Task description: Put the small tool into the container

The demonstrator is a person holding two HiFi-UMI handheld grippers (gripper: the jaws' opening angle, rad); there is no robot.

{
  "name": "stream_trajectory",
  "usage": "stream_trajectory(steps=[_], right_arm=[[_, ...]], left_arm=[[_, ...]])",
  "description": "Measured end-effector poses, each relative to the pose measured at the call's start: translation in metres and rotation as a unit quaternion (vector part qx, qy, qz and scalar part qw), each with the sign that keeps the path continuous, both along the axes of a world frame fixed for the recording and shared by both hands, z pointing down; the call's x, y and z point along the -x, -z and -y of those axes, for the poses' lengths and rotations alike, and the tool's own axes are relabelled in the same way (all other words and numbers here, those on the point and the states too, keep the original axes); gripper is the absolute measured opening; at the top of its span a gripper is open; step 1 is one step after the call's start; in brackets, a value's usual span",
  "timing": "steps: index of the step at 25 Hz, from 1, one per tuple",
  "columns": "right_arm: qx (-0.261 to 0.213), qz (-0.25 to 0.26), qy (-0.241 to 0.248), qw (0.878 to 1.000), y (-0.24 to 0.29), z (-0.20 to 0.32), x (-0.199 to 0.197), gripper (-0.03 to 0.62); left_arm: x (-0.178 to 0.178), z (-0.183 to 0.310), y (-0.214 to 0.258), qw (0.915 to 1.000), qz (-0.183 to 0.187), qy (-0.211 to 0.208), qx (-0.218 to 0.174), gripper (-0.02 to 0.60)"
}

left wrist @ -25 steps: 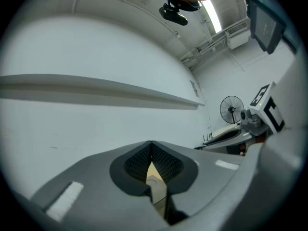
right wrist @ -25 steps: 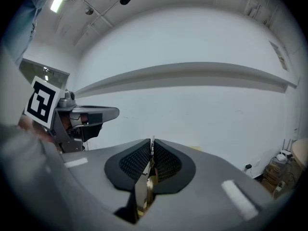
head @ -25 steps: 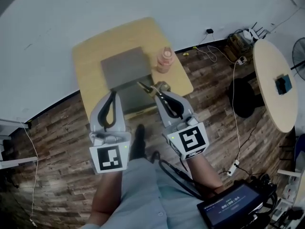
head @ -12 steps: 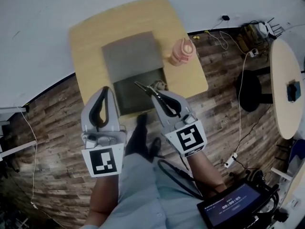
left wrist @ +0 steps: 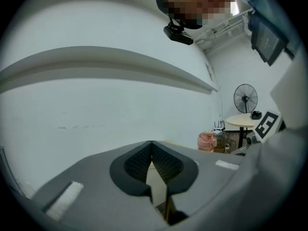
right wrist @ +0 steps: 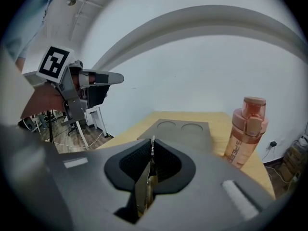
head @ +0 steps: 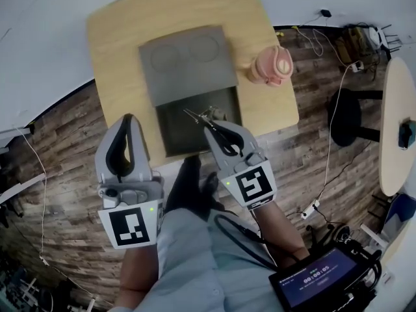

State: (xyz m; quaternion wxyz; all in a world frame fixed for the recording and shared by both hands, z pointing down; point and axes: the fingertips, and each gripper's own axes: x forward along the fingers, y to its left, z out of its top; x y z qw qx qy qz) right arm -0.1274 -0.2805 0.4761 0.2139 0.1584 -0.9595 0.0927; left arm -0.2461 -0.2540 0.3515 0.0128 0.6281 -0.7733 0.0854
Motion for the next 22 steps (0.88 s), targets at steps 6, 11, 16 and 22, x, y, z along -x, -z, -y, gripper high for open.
stream_trajectory(steps=[6,11,16,22], right_arm=[[0.021,-0.016,0.005,1.000,-0.028,0.009,0.022,0.023],[0.034,-0.010,0.004,0.999,-0.037,0.010,0.026,0.025],[0.043,-0.018,0.015,0.999,-0.049,0.009,0.028,0.025],[0.047,-0.022,0.036,0.998,-0.058,0.008,0.038,0.023]], left_arm=[[0.026,0.013,-0.023,0.9997,-0.009,0.005,0.022,0.009],[0.031,0.018,-0.037,0.9992,-0.015,0.002,0.037,0.011],[0.031,0.024,-0.051,0.9982,-0.027,0.000,0.053,0.009],[0.041,0.027,-0.061,0.9976,-0.034,0.000,0.061,0.009]])
